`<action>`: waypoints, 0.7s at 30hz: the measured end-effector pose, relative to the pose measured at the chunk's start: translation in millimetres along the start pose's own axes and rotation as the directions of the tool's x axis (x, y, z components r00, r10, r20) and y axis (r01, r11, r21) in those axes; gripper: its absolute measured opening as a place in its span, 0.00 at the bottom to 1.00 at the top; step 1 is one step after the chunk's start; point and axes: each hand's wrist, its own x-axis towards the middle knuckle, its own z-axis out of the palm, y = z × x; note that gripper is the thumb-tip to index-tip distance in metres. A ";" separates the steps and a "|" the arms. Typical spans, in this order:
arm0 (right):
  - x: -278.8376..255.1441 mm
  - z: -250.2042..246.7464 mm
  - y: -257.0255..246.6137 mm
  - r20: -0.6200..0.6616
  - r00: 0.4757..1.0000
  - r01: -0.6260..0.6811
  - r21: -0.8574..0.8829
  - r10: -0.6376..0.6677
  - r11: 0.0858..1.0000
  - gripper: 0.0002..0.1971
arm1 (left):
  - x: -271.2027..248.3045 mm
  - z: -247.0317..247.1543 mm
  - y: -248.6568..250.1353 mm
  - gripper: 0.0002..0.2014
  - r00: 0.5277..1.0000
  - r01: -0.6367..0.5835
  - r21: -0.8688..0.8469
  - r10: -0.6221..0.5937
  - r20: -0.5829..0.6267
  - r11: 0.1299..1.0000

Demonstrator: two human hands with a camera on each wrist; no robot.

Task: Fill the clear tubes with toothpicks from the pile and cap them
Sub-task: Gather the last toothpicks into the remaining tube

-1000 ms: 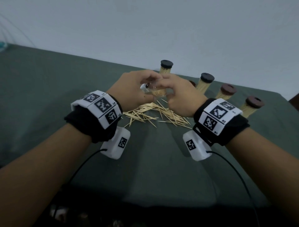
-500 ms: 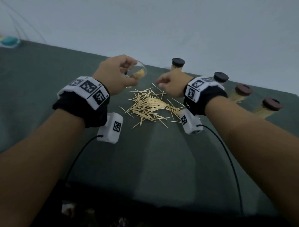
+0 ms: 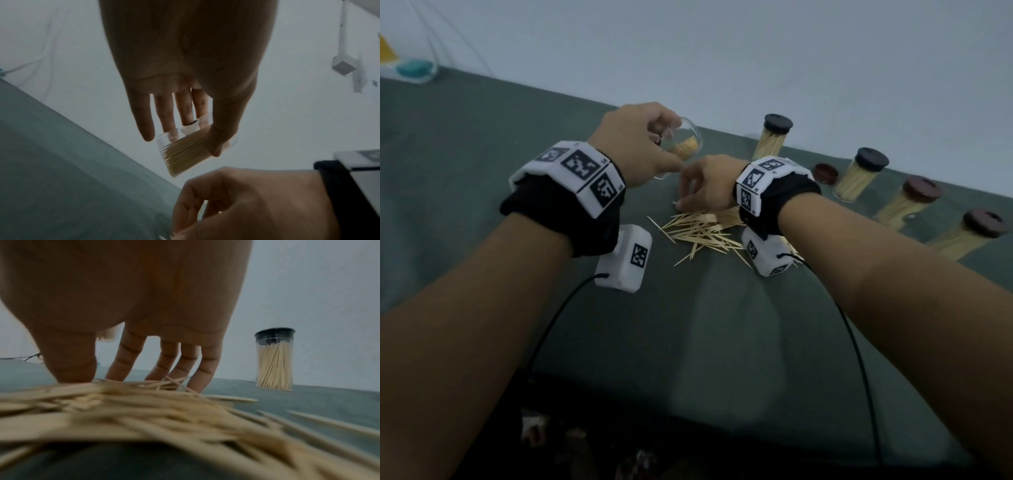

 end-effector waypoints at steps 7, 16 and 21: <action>-35.8 -10.9 15.6 0.053 0.998 -0.029 -0.111 0.035 0.993 0.05 | -6.6 -4.3 3.7 0.25 1.000 0.019 0.008 -0.019 -0.004 1.000; -38.2 10.6 -30.8 0.065 0.990 0.128 -0.035 -0.126 0.991 0.30 | -15.2 -22.2 -3.1 0.23 0.997 0.058 0.025 -0.057 -0.043 0.998; -47.7 12.4 -31.6 -0.010 0.987 0.156 -0.069 -0.158 0.985 0.08 | -17.0 -22.9 0.2 0.23 0.997 0.065 0.034 -0.064 -0.038 0.997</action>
